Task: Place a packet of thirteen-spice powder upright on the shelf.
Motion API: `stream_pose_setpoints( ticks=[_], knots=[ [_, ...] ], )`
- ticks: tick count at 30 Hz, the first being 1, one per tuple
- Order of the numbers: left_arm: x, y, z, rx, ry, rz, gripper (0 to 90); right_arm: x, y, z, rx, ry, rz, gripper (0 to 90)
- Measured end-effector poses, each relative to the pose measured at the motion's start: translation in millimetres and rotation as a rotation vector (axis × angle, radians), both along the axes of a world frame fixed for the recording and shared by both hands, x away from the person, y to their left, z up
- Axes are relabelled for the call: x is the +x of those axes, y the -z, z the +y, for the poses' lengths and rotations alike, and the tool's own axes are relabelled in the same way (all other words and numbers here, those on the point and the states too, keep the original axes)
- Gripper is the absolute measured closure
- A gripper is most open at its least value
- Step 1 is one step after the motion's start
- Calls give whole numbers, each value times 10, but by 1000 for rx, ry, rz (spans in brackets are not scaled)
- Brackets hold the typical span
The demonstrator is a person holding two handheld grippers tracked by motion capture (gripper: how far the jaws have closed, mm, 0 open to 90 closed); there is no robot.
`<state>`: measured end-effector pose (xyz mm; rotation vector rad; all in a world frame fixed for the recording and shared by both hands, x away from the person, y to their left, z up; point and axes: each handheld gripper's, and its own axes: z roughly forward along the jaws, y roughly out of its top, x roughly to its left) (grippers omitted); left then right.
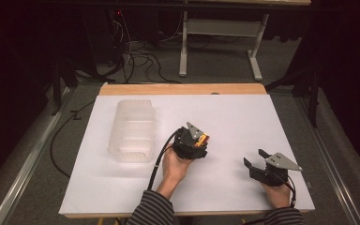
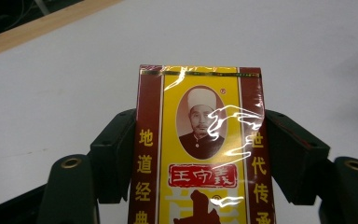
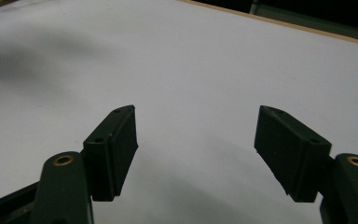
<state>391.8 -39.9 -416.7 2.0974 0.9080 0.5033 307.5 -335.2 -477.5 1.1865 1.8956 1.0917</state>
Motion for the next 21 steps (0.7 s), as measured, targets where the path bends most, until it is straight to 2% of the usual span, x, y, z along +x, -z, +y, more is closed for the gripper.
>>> stream_pose_setpoints(
  ticks=[10,21],
  knots=[
    [-58,-105,172,-11,-31,-41,327,-1,1,1,0,0,-2,305],
    [-63,-114,299,-27,-53,-37,326,-2,1,1,2,1,-2,305]
  ],
)
